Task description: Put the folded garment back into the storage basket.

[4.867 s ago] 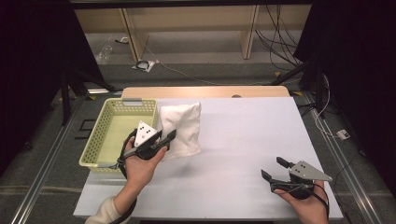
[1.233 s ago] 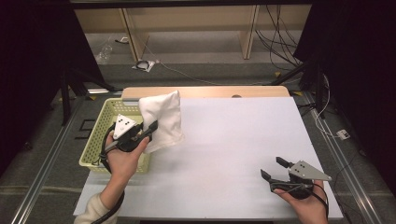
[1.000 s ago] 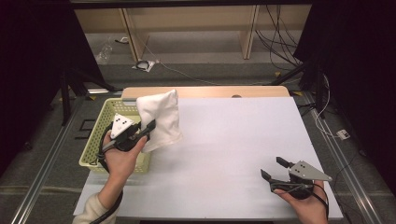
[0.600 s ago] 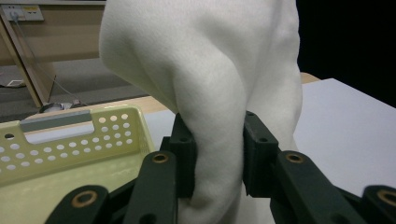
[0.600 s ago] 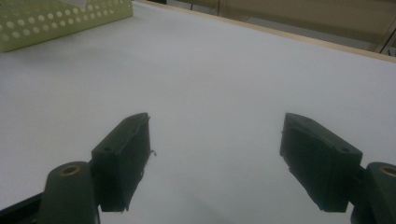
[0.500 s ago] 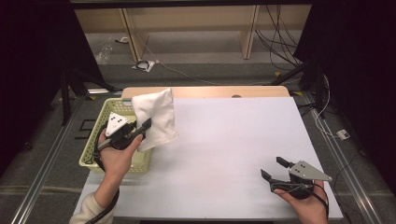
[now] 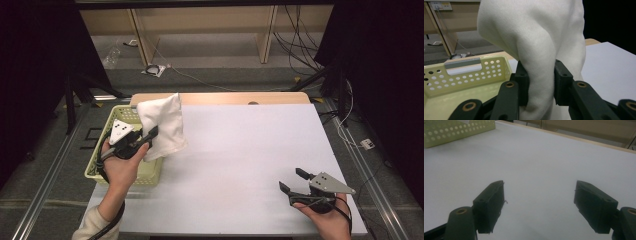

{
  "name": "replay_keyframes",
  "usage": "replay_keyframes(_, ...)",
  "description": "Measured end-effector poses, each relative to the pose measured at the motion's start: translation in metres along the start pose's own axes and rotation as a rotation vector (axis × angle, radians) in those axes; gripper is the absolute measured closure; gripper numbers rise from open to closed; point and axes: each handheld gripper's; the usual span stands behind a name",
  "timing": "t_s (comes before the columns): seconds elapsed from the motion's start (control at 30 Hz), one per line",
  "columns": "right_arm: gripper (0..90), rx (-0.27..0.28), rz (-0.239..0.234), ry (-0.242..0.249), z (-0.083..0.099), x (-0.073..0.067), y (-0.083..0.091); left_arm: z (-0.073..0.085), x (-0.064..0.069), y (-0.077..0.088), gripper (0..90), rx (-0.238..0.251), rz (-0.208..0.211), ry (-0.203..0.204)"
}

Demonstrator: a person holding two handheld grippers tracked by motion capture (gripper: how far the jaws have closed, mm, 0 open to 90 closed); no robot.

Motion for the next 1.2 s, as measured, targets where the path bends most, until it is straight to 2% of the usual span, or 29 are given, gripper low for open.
replay_keyframes(1.2, 25.3, 0.0, 0.003, -0.001, 0.0, 0.0, 0.0, 0.003, -0.019, 0.002, 69.5, -0.027, -0.02, 0.015)
Point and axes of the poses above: each handheld gripper's, and its own axes: y roughly backward along the jaws, z roughly out of its underside, x roughly to its right, and after that the axes turned 13 degrees about -y, right-handed
